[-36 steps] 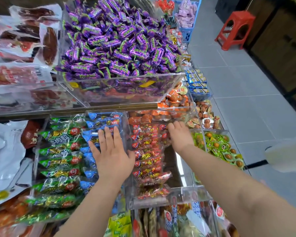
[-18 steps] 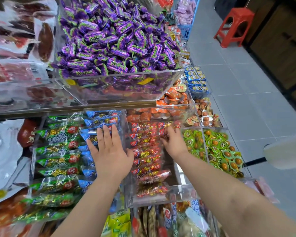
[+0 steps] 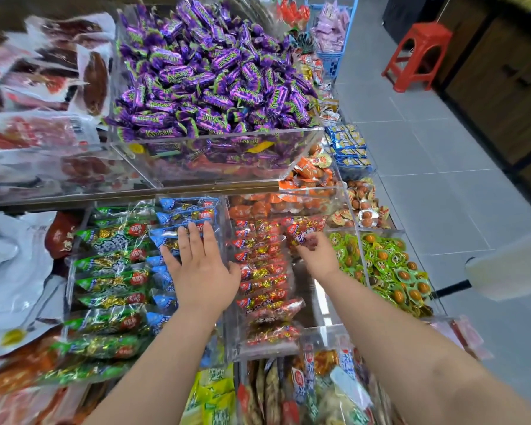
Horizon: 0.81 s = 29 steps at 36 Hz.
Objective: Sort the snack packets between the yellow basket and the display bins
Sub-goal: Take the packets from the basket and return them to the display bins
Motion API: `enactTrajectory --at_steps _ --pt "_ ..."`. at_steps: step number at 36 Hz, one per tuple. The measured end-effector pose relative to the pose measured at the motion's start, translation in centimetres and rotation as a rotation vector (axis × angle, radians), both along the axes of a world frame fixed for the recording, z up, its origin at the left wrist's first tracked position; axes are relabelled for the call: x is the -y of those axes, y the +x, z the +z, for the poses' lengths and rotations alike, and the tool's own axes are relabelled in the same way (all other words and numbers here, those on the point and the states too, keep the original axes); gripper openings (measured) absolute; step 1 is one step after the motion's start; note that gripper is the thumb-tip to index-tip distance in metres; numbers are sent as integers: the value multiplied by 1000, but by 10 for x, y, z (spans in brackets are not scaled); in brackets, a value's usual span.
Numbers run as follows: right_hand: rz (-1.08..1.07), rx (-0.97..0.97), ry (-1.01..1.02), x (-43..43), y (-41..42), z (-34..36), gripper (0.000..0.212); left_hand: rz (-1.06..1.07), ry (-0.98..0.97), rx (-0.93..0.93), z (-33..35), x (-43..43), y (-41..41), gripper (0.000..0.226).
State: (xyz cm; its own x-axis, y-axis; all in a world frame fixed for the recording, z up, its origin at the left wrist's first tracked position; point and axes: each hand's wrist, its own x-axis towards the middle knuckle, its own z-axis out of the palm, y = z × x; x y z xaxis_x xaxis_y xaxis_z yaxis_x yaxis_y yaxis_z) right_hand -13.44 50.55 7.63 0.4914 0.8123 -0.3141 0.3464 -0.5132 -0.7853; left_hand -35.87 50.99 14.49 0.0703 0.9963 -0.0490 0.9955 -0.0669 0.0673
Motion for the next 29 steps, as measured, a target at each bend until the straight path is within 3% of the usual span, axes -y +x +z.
enactTrajectory --at_steps 3,7,13,16,20,23,25,29 --pt "-21 -145 3 26 -1 8 8 -19 -30 28 6 1 -1 88" --pt "27 -233 13 65 -10 34 18 -33 -52 223 22 5 -5 85" --pt "-77 -320 115 139 -19 75 7 -291 60 768 49 59 7 32" --pt "-233 -362 156 190 -26 78 7 -431 -194 926 42 106 29 14" --pt "-422 -459 69 267 -36 52 18 -523 -624 891 7 169 55 14" --pt "-582 -465 -91 338 -45 18 13 -429 -934 779 -30 214 56 19" --pt "-698 -459 -207 392 -52 -4 21 -326 -1076 690 -54 238 46 17" --pt "-921 -662 -384 499 -81 -43 19 7 -1305 574 -91 279 15 21"
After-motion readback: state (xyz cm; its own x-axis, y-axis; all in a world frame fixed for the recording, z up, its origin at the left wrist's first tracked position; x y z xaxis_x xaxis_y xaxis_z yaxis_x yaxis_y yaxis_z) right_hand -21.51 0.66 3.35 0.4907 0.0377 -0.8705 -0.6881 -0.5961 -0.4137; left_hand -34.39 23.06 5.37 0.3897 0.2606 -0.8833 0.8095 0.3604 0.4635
